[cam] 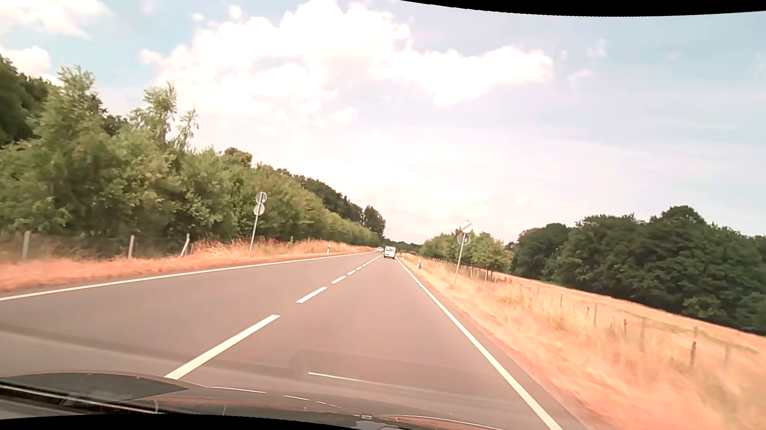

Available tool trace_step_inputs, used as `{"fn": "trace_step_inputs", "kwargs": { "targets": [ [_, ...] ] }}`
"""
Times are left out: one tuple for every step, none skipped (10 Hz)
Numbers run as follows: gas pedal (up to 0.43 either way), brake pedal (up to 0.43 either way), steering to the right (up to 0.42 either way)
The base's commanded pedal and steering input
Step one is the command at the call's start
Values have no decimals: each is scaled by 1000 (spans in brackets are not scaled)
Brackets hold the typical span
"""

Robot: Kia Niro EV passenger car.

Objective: Follow the waypoints while adhering to traffic rules and regulations

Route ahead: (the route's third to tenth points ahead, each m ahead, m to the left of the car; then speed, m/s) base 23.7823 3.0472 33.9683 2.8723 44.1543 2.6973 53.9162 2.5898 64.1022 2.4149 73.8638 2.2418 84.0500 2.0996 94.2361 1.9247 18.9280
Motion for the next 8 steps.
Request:
{"fn": "trace_step_inputs", "kwargs": {
  "targets": [
    [240,0,0],
    [248,0,0],
    [260,0,0],
    [280,0,0],
    [299,0,1],
    [299,0,1],
    [299,0,1],
    [299,0,2]
  ]
}}
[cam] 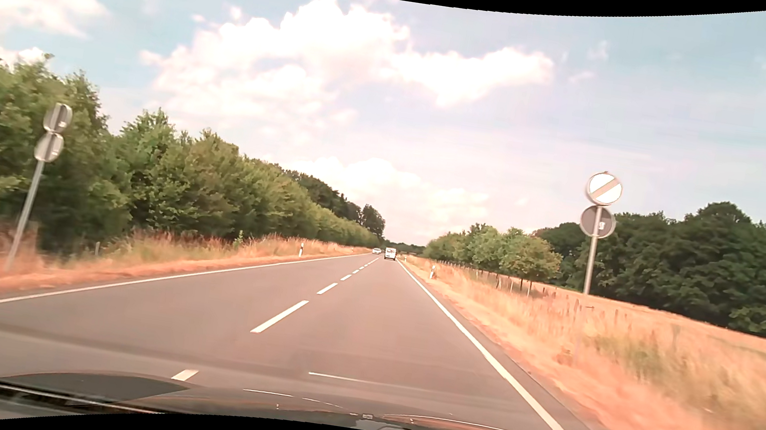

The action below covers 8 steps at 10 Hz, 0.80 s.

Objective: Follow the waypoints while adhering to traffic rules and regulations

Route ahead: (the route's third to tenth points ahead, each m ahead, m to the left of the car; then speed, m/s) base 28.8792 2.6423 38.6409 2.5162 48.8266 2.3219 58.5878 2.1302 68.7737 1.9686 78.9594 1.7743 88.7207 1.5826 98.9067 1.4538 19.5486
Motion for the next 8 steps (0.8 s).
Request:
{"fn": "trace_step_inputs", "kwargs": {
  "targets": [
    [299,0,2],
    [299,0,2],
    [299,0,2],
    [299,0,2],
    [299,0,2],
    [299,0,2],
    [299,0,2],
    [299,0,2]
  ]
}}
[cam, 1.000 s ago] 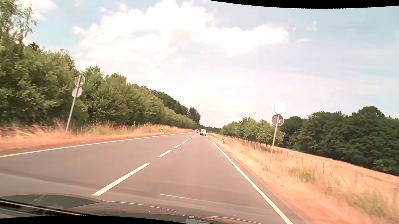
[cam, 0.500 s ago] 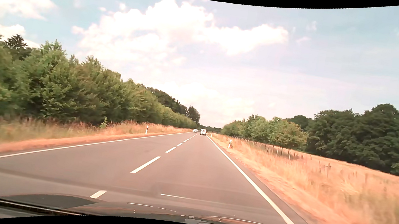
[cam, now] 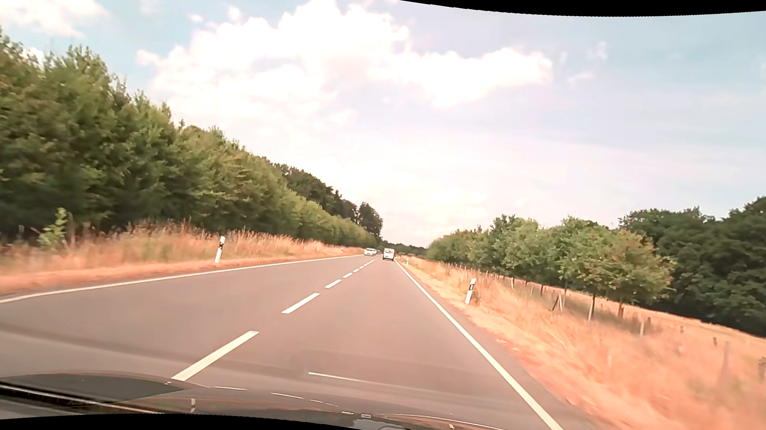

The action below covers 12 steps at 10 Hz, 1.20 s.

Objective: Follow the waypoints while adhering to traffic rules and regulations

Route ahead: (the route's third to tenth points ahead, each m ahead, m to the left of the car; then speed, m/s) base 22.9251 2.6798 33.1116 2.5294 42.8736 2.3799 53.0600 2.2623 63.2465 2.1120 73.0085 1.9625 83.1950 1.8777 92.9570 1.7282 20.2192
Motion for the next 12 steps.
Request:
{"fn": "trace_step_inputs", "kwargs": {
  "targets": [
    [299,0,2],
    [299,0,2],
    [299,0,2],
    [299,0,3],
    [299,0,2],
    [299,0,2],
    [299,0,2],
    [287,0,3],
    [287,0,3],
    [287,0,3],
    [287,0,3],
    [287,0,3]
  ]
}}
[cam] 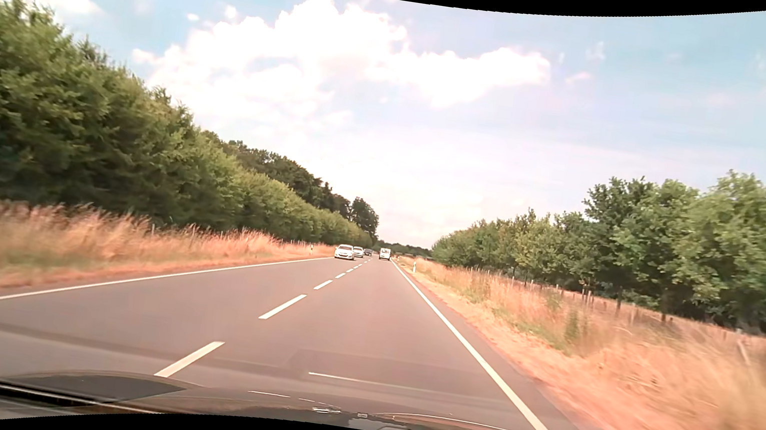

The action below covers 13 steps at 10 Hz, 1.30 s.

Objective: Follow the waypoints while adhering to traffic rules and regulations

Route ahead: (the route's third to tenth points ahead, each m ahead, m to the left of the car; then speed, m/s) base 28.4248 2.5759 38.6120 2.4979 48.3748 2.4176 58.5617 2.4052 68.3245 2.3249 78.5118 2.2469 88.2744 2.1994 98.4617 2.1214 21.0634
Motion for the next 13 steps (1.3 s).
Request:
{"fn": "trace_step_inputs", "kwargs": {
  "targets": [
    [287,0,2],
    [287,0,0],
    [287,0,-1],
    [287,0,-1],
    [287,0,-1],
    [287,0,-1],
    [287,0,-1],
    [280,0,-1],
    [280,0,-1],
    [280,0,-1],
    [280,0,-1],
    [280,0,-1],
    [280,0,-3]
  ]
}}
